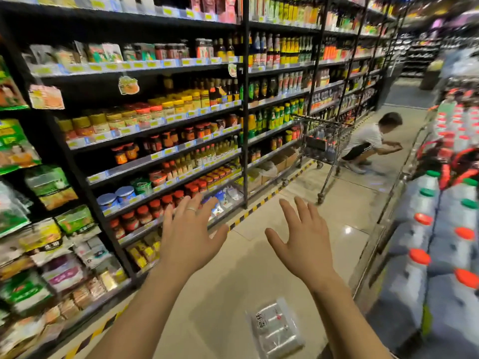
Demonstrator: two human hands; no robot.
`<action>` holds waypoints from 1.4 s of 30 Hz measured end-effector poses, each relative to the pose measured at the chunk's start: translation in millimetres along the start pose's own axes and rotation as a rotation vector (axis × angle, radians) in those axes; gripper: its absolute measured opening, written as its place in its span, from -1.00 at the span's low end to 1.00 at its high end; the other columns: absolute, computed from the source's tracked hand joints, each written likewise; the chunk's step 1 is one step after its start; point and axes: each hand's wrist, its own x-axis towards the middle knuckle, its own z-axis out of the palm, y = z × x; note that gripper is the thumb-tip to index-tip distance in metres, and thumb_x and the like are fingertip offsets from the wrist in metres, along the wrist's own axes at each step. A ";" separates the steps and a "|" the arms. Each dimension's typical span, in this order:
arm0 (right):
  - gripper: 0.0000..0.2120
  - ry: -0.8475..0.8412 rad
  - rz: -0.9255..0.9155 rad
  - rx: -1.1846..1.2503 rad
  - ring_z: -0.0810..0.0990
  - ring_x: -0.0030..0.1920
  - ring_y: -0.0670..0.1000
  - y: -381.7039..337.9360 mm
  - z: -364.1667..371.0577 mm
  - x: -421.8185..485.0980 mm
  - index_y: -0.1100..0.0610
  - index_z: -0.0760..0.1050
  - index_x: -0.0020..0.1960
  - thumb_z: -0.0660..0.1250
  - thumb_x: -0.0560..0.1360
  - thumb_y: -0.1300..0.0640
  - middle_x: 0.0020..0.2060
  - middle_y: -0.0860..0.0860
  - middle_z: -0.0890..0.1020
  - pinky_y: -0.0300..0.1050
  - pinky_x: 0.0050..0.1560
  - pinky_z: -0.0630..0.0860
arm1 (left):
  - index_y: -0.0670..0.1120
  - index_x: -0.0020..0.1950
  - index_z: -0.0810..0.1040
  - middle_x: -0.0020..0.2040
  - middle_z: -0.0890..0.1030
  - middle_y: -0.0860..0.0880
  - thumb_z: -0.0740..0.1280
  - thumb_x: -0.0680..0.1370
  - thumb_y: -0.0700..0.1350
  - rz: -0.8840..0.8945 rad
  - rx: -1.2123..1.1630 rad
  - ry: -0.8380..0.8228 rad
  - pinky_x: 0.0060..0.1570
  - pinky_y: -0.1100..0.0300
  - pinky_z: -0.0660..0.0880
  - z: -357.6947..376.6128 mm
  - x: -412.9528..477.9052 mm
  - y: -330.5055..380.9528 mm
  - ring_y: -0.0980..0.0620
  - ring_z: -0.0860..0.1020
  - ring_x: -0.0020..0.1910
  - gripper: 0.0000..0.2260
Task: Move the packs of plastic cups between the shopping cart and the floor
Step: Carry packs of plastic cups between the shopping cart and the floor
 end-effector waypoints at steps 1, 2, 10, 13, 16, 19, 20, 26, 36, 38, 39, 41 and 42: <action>-0.25 -0.010 0.035 -0.008 0.13 0.52 0.24 5.4 4.1 5.2 -0.06 0.20 0.54 -0.06 0.42 -0.36 0.53 0.10 0.24 0.17 0.45 0.17 | 0.14 0.53 0.27 0.56 0.24 0.02 -0.05 0.46 0.36 0.027 -0.007 -0.005 0.49 -0.13 -0.03 7.8 13.8 1.5 -0.06 0.14 0.55 -0.32; -0.24 -0.029 0.071 -0.021 0.08 0.54 0.22 10.8 8.1 10.3 -0.08 0.15 0.55 -0.08 0.42 -0.37 0.55 0.08 0.18 0.14 0.47 0.11 | 0.14 0.53 0.27 0.56 0.24 0.02 -0.08 0.45 0.37 0.054 -0.017 -0.010 0.49 -0.11 -0.03 16.1 27.6 3.6 -0.05 0.14 0.55 -0.30; -0.26 0.031 0.366 -0.112 0.12 0.52 0.21 30.6 49.8 64.9 -0.07 0.16 0.54 -0.01 0.43 -0.36 0.54 0.08 0.21 0.14 0.46 0.14 | 0.16 0.55 0.17 0.58 0.17 0.05 -0.08 0.44 0.37 0.319 -0.069 -0.147 0.51 -0.11 -0.04 88.1 144.5 11.0 -0.03 0.09 0.56 -0.30; -0.22 0.056 0.465 -0.136 0.14 0.52 0.22 25.8 70.2 83.4 -0.06 0.16 0.54 -0.06 0.40 -0.38 0.54 0.10 0.21 0.16 0.47 0.16 | 0.15 0.55 0.18 0.58 0.17 0.05 -0.02 0.47 0.36 0.419 -0.116 -0.181 0.51 -0.11 -0.05 114.7 187.0 4.0 -0.02 0.09 0.56 -0.33; -0.20 0.076 0.569 -0.150 0.13 0.52 0.22 18.7 87.1 94.3 -0.05 0.17 0.54 -0.08 0.39 -0.38 0.54 0.11 0.21 0.14 0.46 0.15 | 0.14 0.54 0.23 0.56 0.23 0.01 -0.02 0.47 0.38 0.529 -0.160 -0.210 0.49 -0.15 0.00 138.9 222.4 2.0 -0.05 0.13 0.55 -0.32; -0.24 0.093 0.671 -0.185 0.20 0.49 0.21 17.4 102.4 101.4 -0.05 0.22 0.52 -0.02 0.40 -0.36 0.51 0.10 0.27 0.14 0.45 0.21 | 0.13 0.54 0.23 0.55 0.25 0.01 -0.14 0.39 0.40 0.658 -0.159 -0.236 0.47 -0.13 0.06 158.3 247.0 9.6 -0.05 0.16 0.54 -0.23; -0.25 0.096 0.699 -0.197 0.22 0.49 0.20 18.8 107.6 102.8 -0.04 0.24 0.51 0.00 0.41 -0.36 0.50 0.10 0.29 0.13 0.45 0.21 | 0.14 0.54 0.22 0.56 0.24 0.02 -0.15 0.39 0.39 0.696 -0.163 -0.250 0.47 -0.12 0.06 165.1 253.2 14.2 -0.04 0.15 0.54 -0.23; -0.29 0.097 0.866 -0.172 0.14 0.52 0.20 40.4 143.9 100.3 -0.04 0.18 0.54 0.09 0.47 -0.32 0.51 0.10 0.25 0.14 0.48 0.16 | 0.15 0.55 0.17 0.58 0.18 0.04 -0.16 0.37 0.39 0.843 -0.227 -0.377 0.50 -0.09 -0.04 217.5 272.1 51.7 -0.03 0.09 0.55 -0.22; -0.30 -0.018 1.066 -0.020 0.08 0.54 0.16 134.8 245.1 87.7 -0.07 0.05 0.57 0.18 0.53 -0.27 0.55 0.05 0.15 0.16 0.47 0.17 | 0.13 0.54 0.23 0.55 0.24 0.03 -0.09 0.38 0.40 0.933 -0.184 -0.608 0.48 -0.08 0.00 363.1 273.2 112.0 -0.03 0.15 0.53 -0.24; -0.29 -0.040 1.107 0.003 0.15 0.51 0.16 153.4 271.6 83.7 -0.07 0.06 0.56 0.18 0.51 -0.28 0.53 0.04 0.19 0.19 0.41 0.28 | 0.12 0.53 0.25 0.54 0.26 0.02 -0.09 0.37 0.39 0.938 -0.159 -0.654 0.48 -0.09 0.01 394.6 274.4 115.4 -0.03 0.17 0.52 -0.23; -0.29 -0.047 1.134 0.031 0.14 0.51 0.15 159.7 285.1 80.4 -0.08 0.05 0.56 0.19 0.51 -0.28 0.53 0.03 0.18 0.19 0.40 0.30 | 0.12 0.52 0.26 0.53 0.27 0.01 -0.08 0.38 0.39 0.940 -0.157 -0.675 0.47 -0.08 0.03 410.8 274.1 116.0 -0.04 0.18 0.52 -0.24; -0.29 -0.051 1.184 0.092 0.09 0.53 0.11 172.2 316.0 72.4 -0.12 0.00 0.56 0.18 0.51 -0.28 0.54 0.02 0.16 0.20 0.42 0.27 | 0.12 0.52 0.26 0.53 0.30 0.00 -0.05 0.41 0.39 0.942 -0.158 -0.704 0.44 -0.06 0.10 446.2 272.3 116.4 -0.05 0.23 0.50 -0.27; -0.29 -0.058 1.212 0.127 0.07 0.54 0.10 178.7 332.4 68.3 -0.14 -0.01 0.56 0.17 0.51 -0.30 0.54 0.02 0.15 0.20 0.44 0.24 | 0.12 0.53 0.25 0.53 0.30 0.00 -0.03 0.43 0.38 0.933 -0.151 -0.717 0.42 -0.05 0.13 464.9 271.0 116.4 -0.06 0.24 0.49 -0.29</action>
